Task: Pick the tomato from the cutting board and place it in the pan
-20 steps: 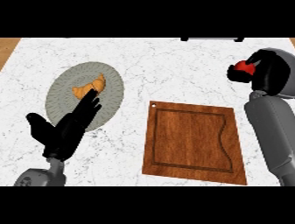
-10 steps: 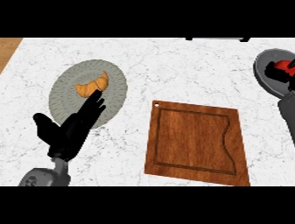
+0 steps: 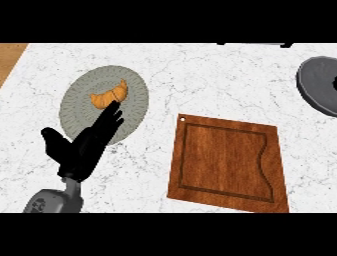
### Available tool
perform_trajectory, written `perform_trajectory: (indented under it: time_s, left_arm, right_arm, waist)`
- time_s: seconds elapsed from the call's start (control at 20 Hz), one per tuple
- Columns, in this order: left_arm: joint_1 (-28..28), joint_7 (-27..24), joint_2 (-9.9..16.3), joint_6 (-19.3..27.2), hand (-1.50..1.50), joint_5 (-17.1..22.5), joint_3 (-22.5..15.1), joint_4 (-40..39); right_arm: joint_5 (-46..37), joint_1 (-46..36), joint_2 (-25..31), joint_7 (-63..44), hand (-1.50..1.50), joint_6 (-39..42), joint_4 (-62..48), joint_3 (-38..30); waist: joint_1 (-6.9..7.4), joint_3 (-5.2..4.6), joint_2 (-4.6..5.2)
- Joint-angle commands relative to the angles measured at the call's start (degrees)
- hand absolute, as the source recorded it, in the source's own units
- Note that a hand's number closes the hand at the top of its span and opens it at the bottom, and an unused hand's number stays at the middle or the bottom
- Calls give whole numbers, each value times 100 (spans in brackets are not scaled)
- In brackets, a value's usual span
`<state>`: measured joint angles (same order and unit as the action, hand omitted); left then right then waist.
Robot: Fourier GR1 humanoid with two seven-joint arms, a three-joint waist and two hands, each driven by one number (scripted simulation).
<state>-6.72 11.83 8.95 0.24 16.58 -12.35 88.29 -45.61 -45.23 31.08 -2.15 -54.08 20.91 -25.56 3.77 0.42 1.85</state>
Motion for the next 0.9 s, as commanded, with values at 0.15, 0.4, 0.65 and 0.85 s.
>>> perform_trajectory:
  time_s: [0.15, 0.4, 0.65, 0.85]
  left_arm:
    - [-106, 17, -31, -23, 0, -55, -39, -57]
    - [-113, 28, 1, -87, 0, -19, -17, 6]
    - [-94, 58, -44, 1, 0, 18, 55, 46]
    - [78, -131, -74, -36, 0, -30, 21, -22]
  right_arm:
    - [-36, -73, 542, -441, -150, 1185, -1193, -89]
    - [401, -101, 425, 39, -150, 1299, -1066, -470]
    - [1357, -110, 112, 1300, -150, 1265, -406, -1255]
    - [2150, 65, 201, 1996, -150, 1833, -239, -1916]
  waist:
    - [101, -3, 48]
    - [167, 25, 71]
    - [24, 44, 15]
    - [-76, 33, -3]
